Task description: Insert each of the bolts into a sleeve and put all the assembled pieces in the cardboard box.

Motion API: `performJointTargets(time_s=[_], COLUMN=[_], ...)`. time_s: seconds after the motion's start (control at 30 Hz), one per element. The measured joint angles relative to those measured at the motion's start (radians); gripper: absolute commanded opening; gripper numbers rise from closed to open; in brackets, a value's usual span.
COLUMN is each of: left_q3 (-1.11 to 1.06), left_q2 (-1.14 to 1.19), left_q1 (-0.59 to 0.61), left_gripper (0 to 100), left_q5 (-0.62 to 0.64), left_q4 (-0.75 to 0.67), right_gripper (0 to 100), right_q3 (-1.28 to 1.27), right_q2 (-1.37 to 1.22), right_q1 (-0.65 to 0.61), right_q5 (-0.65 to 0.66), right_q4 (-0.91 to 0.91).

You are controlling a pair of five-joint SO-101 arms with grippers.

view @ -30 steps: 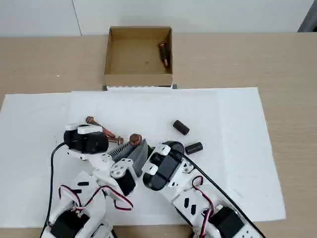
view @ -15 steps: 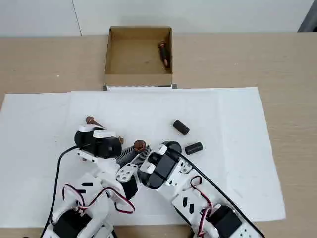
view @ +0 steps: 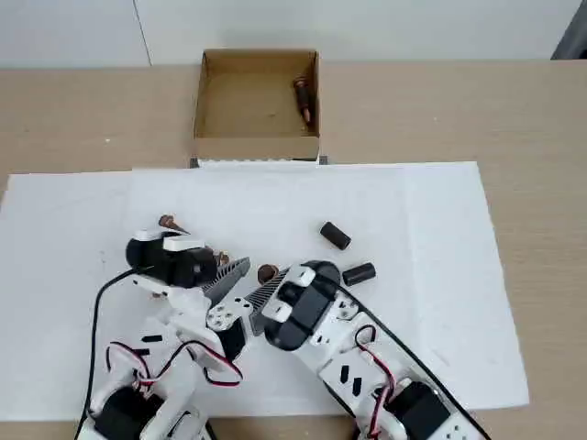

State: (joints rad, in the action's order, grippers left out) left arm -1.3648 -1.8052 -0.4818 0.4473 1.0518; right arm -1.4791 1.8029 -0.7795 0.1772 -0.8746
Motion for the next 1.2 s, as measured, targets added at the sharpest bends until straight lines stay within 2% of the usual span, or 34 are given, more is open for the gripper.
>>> performJointTargets(time_s=[0.2,0.33,0.47,0.7,0.93,1.03,1.2], left_q3=[0.066,0.123,0.144,0.104,-0.08,-0.143,-0.229], left_q2=[0.0,0.0,0.0,-0.002,-0.002,-0.002,-0.002], left_q1=[0.005,0.006,0.064,0.226,0.425,0.499,0.519], left_gripper=[18,1,0,1,1,1,1], left_q5=[-0.002,-0.002,-0.031,-0.218,-0.41,-0.436,-0.445], left_q4=[0.057,0.063,0.063,0.063,0.041,0.017,0.012], right_gripper=[0.2,0.2,0.2,0.2,0.2,0.2,0.2], right_q3=[-0.008,-0.009,-0.009,-0.009,-0.009,0.015,0.124], right_q2=[-0.002,-0.002,-0.002,-0.002,-0.002,-0.002,-0.078], right_q1=[0.005,0.003,0.038,0.204,0.41,0.433,0.448], right_q5=[0.0,0.0,0.0,-0.002,-0.141,-0.175,-0.184], right_q4=[0.0,0.0,0.0,0.0,0.0,0.0,0.0])
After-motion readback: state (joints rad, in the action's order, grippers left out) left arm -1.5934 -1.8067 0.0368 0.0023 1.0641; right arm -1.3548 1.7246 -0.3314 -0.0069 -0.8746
